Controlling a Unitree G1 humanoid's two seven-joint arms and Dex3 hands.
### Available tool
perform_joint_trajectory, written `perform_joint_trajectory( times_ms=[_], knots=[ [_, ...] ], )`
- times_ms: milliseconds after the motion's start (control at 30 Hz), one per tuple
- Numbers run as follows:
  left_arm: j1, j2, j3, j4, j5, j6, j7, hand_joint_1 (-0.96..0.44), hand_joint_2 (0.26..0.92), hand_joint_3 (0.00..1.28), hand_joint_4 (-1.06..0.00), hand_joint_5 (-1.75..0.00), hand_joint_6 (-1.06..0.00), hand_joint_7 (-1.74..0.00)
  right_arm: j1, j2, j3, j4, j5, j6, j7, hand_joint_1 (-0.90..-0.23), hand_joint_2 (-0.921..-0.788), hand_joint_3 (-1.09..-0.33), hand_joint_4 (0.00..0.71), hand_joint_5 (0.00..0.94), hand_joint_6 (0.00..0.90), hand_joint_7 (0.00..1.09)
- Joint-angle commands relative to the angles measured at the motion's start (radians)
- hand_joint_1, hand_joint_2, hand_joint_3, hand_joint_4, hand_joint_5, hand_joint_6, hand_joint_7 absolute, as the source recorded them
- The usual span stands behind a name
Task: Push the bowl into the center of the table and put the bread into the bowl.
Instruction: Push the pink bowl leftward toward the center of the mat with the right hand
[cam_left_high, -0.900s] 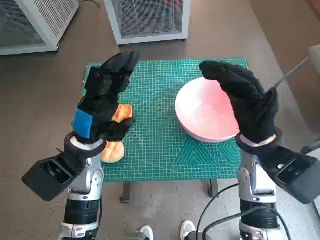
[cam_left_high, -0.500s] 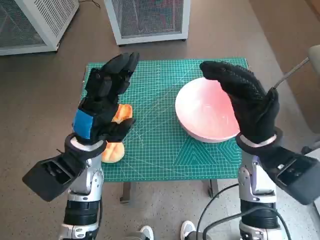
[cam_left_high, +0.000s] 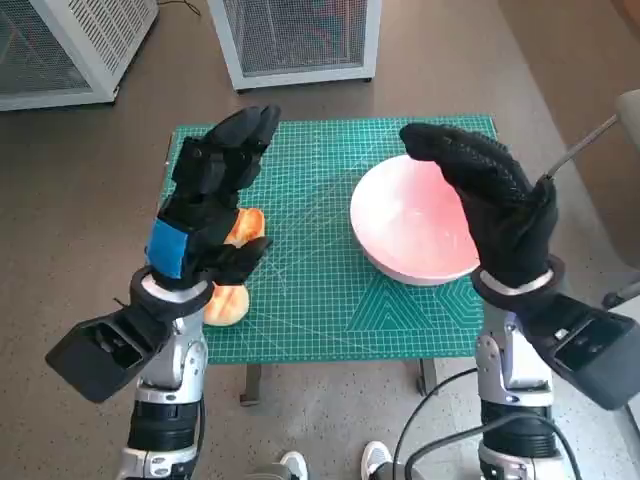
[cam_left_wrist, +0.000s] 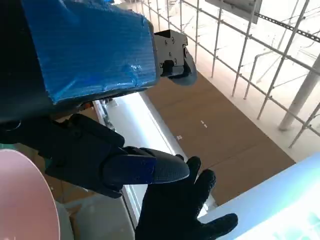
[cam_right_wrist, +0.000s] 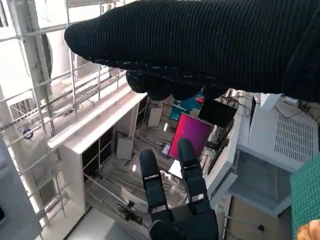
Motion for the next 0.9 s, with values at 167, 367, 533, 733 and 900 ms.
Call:
perform_joint_trajectory(
  times_ms=[167,367,533,733,900],
  knots=[
    [0.010,0.001,-0.007,-0.020,0.005,0.009,0.004,-0.57,0.921,0.34,-0.22,-0.01,0.00,-0.61,0.028,-0.010,0.001,0.004,-0.002,0.011,0.006,-0.380,-0.889,-0.497,0.352,0.001,0.033,0.82],
    [0.010,0.002,-0.008,-0.020,0.002,0.010,0.002,-0.57,0.921,0.34,-0.22,-0.01,0.00,-0.61,0.027,-0.012,-0.001,0.007,-0.001,0.010,0.007,-0.382,-0.886,-0.500,0.353,0.001,0.035,0.81],
    [0.011,0.001,-0.008,-0.025,0.001,0.016,0.004,-0.56,0.921,0.34,-0.22,-0.01,0.00,-0.61,0.018,-0.025,-0.019,0.038,0.006,-0.001,0.015,-0.388,-0.895,-0.482,0.351,0.000,0.045,0.80],
    [0.015,-0.001,-0.008,-0.025,0.001,0.015,0.005,-0.56,0.921,0.34,-0.22,-0.01,0.00,-0.61,-0.041,-0.065,-0.085,0.192,0.029,-0.049,0.034,-0.384,-0.918,-0.431,0.353,0.002,0.091,0.71],
    [0.017,-0.002,-0.006,-0.024,0.003,0.011,0.007,-0.57,0.921,0.34,-0.22,-0.01,0.00,-0.61,-0.094,-0.087,-0.140,0.341,-0.001,-0.117,-0.012,-0.386,-0.920,-0.453,0.350,0.001,0.106,0.67]
  ],
)
